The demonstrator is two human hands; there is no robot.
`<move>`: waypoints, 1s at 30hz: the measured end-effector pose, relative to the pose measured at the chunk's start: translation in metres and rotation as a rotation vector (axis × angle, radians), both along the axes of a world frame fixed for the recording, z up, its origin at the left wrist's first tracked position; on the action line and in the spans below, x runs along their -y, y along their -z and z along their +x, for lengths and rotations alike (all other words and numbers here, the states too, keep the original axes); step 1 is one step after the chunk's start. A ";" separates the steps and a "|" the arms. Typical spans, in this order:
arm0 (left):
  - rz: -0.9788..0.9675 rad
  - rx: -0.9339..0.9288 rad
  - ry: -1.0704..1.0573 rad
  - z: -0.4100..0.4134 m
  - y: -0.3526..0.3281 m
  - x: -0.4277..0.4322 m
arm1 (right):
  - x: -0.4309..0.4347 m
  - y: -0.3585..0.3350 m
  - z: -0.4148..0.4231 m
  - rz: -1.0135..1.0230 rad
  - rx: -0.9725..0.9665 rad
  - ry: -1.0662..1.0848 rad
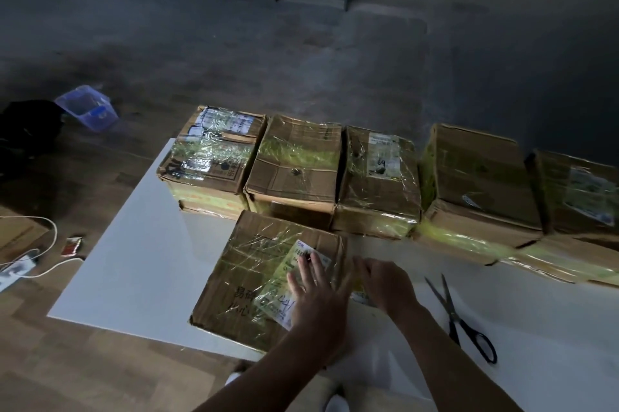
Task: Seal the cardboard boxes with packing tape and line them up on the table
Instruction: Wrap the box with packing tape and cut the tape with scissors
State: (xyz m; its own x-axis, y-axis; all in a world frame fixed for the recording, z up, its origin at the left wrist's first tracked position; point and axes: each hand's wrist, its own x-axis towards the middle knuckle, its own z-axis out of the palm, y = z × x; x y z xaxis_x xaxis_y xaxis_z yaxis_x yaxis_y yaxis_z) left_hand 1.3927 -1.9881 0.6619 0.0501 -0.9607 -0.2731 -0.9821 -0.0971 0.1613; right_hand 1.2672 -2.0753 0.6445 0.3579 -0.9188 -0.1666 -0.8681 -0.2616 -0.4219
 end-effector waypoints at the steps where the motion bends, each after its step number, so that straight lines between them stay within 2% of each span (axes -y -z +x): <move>1: -0.017 0.010 0.025 0.000 0.000 0.002 | 0.000 0.000 0.003 0.004 0.008 0.021; 6: 0.055 -0.019 0.039 0.012 -0.010 0.000 | 0.002 -0.010 0.009 -0.033 0.088 0.048; 9: -0.085 -0.076 0.000 0.030 -0.033 -0.003 | 0.006 -0.035 0.020 -0.085 0.224 0.037; 11: -0.029 -0.222 -0.064 0.048 -0.051 -0.004 | 0.012 -0.055 0.025 -0.062 0.349 0.034; 14: -0.183 -0.512 -0.131 0.079 -0.070 -0.003 | 0.019 -0.086 0.030 0.040 0.549 0.049; 18: -0.316 -0.819 -0.198 0.116 -0.091 -0.012 | 0.020 -0.120 0.059 0.069 0.682 -0.023; 24: -0.348 -1.185 -0.368 0.158 -0.089 -0.024 | 0.024 -0.139 0.105 0.062 0.785 -0.057; 30: -0.334 -1.490 -0.452 0.182 -0.083 -0.029 | 0.020 -0.151 0.140 0.007 0.776 -0.113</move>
